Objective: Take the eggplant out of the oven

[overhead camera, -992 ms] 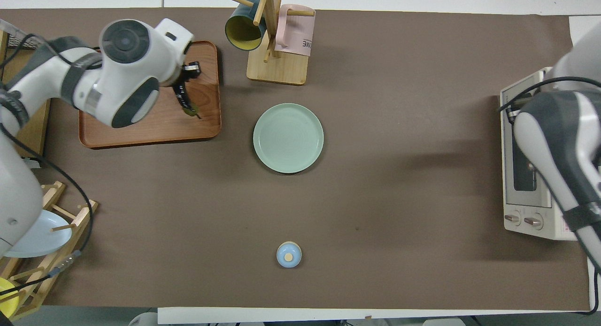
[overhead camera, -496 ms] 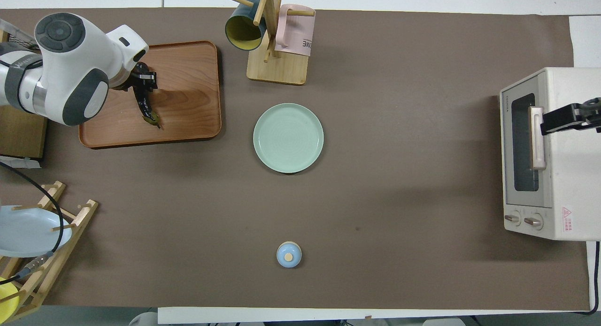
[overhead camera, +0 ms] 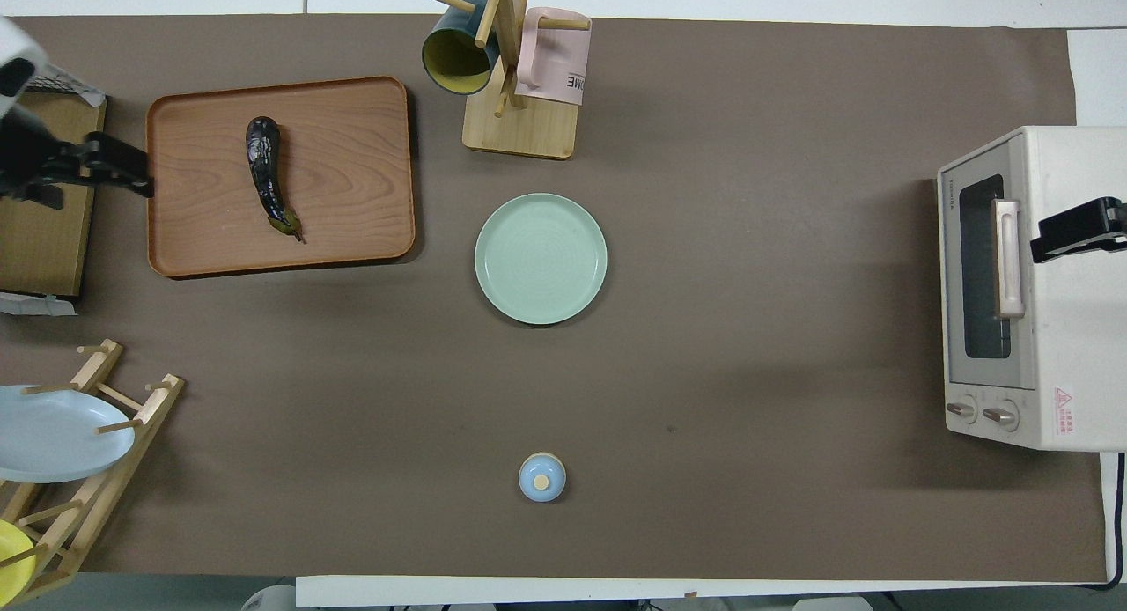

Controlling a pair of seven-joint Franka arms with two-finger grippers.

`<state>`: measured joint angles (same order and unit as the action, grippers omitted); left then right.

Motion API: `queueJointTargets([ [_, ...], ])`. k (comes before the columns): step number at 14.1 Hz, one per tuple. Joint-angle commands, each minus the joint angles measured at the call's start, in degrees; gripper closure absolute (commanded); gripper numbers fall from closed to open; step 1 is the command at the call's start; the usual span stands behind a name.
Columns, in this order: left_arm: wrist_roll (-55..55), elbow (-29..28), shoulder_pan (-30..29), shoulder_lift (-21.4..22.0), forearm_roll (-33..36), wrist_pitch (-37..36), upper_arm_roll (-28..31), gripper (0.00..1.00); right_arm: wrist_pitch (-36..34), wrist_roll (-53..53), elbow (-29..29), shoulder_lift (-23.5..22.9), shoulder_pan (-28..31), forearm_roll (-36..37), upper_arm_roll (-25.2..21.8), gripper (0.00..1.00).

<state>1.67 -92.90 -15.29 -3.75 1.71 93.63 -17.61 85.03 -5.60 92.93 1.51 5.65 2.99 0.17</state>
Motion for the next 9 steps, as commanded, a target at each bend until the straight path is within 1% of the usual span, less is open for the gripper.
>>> queueJointTargets([
  [1, -6.4, 3.3, 5.2, 1.6, -1.3, -6.2, 6.7, 0.0, -0.7, 0.0, -1.1, 0.0, -1.0, -1.0, -1.0, 0.0],
  [2, -7.0, 4.7, 6.1, 1.6, -1.3, -7.2, 7.4, 0.0, -0.7, 0.0, -1.1, 0.0, -1.0, -1.0, -1.2, 0.0],
  [5, -7.0, 5.1, 8.2, 1.6, -1.1, -7.0, 7.5, 0.0, -0.7, 0.0, -1.1, 0.0, -1.0, -1.0, -1.3, 0.0],
  [9, -7.1, 5.0, 11.2, 1.6, -1.4, -7.0, 10.3, 0.0, -0.7, 0.0, -1.0, 0.1, -1.0, -1.1, -1.5, 0.0],
])
